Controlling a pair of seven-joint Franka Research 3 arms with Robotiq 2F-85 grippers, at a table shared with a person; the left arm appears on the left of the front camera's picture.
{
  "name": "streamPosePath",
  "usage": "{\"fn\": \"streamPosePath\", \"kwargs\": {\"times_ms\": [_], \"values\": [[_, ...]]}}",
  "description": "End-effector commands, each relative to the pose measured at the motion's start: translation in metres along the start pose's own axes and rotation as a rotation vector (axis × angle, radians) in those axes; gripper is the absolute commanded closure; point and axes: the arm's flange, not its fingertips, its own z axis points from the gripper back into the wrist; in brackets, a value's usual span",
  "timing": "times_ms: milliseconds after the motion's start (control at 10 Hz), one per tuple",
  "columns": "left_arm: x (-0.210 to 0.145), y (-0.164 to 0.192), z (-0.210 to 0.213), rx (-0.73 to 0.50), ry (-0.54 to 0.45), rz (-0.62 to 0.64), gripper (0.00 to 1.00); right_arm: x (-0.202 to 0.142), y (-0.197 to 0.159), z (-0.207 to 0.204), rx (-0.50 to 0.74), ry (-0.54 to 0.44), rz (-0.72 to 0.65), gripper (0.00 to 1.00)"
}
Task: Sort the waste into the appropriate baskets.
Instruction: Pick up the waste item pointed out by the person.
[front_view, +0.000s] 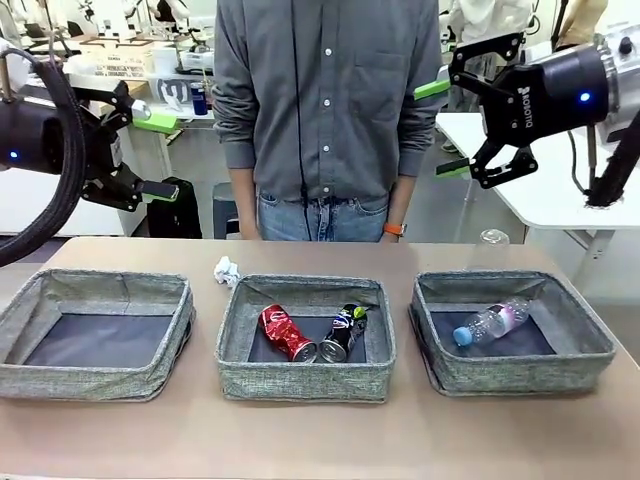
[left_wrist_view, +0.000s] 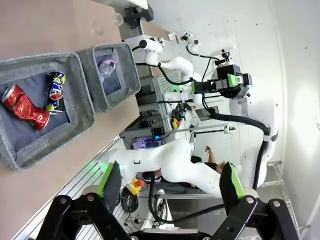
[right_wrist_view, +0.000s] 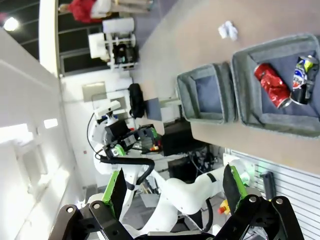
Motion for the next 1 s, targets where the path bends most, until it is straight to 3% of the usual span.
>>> {"fn": "streamPosePath", "kwargs": {"times_ms": [0,900], "values": [[0.0,-0.0027,0.0004,0.001,-0.004,0.008,0.0,0.002,0.0028,-0.0026,0.019,0.007,-0.006,0.0],[0.0,-0.0027,0.0004,0.001,-0.004,0.008,0.0,0.002,0.0028,-0.0026,0.019,0.007,-0.006,0.0]]}}
